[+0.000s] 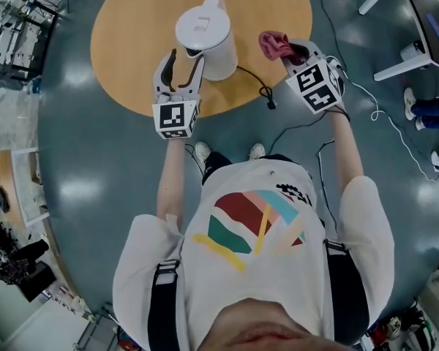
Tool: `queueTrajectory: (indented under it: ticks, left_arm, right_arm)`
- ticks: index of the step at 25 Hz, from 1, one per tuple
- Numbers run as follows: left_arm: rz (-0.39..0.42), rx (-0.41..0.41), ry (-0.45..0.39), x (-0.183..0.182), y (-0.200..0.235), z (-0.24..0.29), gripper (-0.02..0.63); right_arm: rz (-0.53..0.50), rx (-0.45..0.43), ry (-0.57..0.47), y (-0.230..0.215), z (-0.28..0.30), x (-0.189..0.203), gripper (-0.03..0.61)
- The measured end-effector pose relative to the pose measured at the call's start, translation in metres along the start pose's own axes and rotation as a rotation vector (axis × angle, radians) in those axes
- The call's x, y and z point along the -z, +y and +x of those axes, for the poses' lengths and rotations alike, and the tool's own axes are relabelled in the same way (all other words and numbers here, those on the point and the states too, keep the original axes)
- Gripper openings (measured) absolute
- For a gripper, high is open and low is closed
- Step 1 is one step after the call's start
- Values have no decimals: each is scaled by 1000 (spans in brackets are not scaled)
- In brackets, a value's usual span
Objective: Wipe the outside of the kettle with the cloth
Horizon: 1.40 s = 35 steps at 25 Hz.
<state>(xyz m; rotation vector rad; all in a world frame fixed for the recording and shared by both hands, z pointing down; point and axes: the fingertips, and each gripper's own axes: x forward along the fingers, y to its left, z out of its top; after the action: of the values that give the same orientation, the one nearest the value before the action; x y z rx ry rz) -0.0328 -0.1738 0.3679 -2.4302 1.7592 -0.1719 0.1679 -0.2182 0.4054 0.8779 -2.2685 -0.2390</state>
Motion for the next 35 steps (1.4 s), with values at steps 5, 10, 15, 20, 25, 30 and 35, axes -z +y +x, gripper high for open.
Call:
queueTrajectory:
  ticks: [5,10,15,20,25,30,35]
  left_arm:
    - [-20,26,1,2,7,-3,301]
    - [-35,50,-26,6,27,-7,301]
    - [-80,43,-55,12,43,-11,301]
    - [-87,31,-49,14,84,-3,301]
    - [-91,15,-34,14,113,13,301]
    - [-82,-11,-26,22,143,36,301]
    - [-56,-4,-22,24,152,68,301]
  right_arm:
    - [-10,-13,18,4,3,-9,46]
    - [-10,14,29,11,14,-26,48]
    - [14,41,37,7,14,-27,48]
    - [49,33,46,16,32,-39,48]
    - [102,19,40,27,38,-43,48]
    - [54,17,34,27,42,-44,47]
    - [-90,14,-18,19,32,-47,48]
